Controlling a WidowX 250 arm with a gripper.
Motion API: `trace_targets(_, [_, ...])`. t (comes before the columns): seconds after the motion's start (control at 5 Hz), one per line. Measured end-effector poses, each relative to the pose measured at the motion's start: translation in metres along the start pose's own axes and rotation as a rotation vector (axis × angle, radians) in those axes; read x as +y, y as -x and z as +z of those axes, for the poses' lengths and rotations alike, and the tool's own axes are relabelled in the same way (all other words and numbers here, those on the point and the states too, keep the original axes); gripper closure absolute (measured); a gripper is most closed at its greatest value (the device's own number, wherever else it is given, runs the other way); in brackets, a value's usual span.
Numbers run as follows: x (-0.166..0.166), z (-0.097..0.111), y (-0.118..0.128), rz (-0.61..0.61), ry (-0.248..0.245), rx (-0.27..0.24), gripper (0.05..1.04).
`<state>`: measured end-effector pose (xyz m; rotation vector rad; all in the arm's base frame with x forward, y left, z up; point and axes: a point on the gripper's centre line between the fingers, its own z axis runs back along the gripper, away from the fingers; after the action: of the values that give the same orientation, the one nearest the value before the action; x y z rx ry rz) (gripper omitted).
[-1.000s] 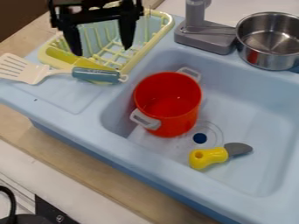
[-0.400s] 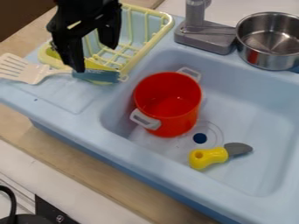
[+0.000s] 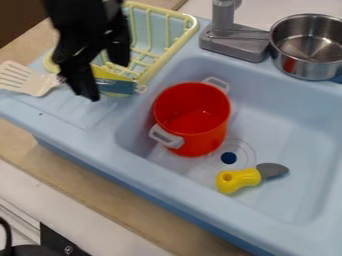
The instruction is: Place the spatula in the right side of the sink
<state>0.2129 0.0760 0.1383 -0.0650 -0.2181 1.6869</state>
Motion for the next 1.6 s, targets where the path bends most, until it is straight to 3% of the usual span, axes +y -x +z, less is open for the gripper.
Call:
trace_targets(0.2, [-0.004, -0.008, -0.001, 0.001, 0.009, 0.01, 0.085])
trace_targets(0.6, [-0.006, -0.022, 0.001, -0.001, -0.033, 0.015, 0.084])
trace_targets(0.8, [-0.011, -0.023, 0.0, -0.019, -0.039, 0.003, 0.13])
trace_targets(1.2, [-0.012, -0.023, 0.0, -0.072, -0.039, -0.022, 0.591])
trace_targets(1.4, [-0.011, -0.023, 0.0, -0.087, -0.036, 0.005, 0.592])
trace_targets(1.6, [-0.005, -0.023, 0.0, -0.115, -0.048, 0.008, 0.702])
